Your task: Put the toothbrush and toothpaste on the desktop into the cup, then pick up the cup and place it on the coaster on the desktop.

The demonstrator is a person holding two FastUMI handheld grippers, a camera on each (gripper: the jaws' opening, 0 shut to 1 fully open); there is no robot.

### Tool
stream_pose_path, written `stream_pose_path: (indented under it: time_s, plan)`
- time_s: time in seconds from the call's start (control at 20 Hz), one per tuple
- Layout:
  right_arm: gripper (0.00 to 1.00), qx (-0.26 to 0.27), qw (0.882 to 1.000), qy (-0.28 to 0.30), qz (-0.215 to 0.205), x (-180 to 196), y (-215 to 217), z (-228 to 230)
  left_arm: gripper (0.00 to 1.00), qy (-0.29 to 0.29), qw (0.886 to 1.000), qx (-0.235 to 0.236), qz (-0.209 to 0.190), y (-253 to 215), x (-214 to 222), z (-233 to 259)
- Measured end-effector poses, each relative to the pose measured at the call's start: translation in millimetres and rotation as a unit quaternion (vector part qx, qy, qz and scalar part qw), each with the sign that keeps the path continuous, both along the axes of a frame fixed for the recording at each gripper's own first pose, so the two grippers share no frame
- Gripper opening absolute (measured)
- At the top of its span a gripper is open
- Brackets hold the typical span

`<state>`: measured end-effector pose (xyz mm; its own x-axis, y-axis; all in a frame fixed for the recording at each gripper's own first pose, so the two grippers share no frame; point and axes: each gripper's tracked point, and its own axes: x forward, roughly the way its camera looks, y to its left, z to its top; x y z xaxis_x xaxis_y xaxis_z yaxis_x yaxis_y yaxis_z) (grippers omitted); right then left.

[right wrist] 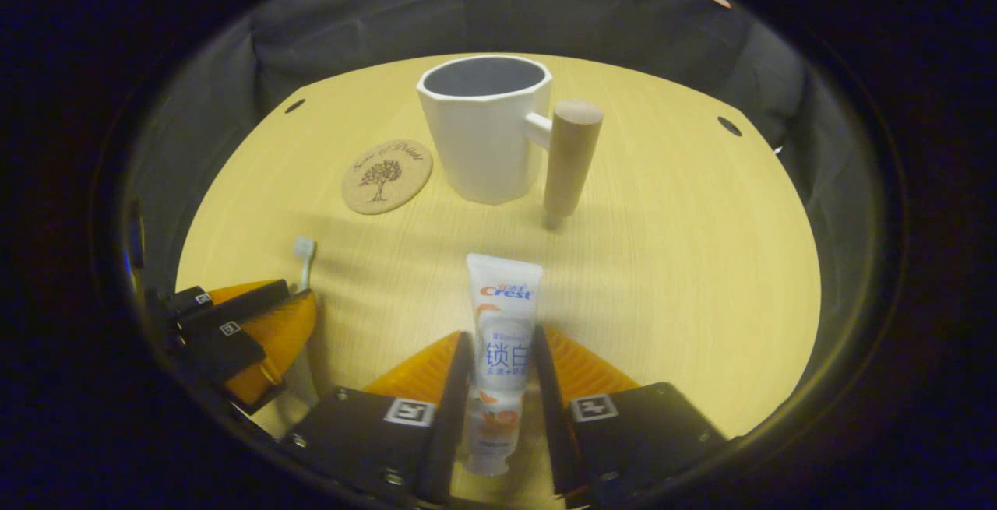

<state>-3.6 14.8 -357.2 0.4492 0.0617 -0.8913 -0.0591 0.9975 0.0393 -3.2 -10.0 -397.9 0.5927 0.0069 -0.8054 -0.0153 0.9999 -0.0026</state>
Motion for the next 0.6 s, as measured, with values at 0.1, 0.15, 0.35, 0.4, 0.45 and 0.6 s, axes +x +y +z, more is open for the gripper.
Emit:
stream_pose_path:
  time_s: [0.1,0.15,0.35,0.4,0.45,0.6]
  plan:
    - [0.34,0.004,1.000,0.008,-0.010,-0.4,-1.2,4.5,0.43,0.001,1.000,0.009,-0.002,1.0,3.0,-0.4]
    - [0.24,0.010,1.000,0.019,-0.021,-0.8,-0.9,3.4,0.16,0.001,1.000,0.011,-0.001,1.0,2.5,-1.3]
    - [0.16,0.024,0.999,0.012,-0.039,3.0,-2.8,9.4,0.08,0.002,1.000,0.018,0.002,2.0,2.4,1.4]
    - [0.09,0.027,0.999,0.022,-0.034,-1.1,-1.6,4.5,0.07,0.001,1.000,0.016,0.002,3.1,2.4,0.8]
    - [0.09,0.030,0.999,0.013,-0.034,1.6,-1.7,7.9,0.08,0.000,1.000,0.014,0.002,2.3,2.6,1.8]
    - [0.08,0.048,0.998,0.003,-0.038,1.5,-1.8,9.0,0.08,-0.004,1.000,0.011,0.003,4.0,3.7,2.1]
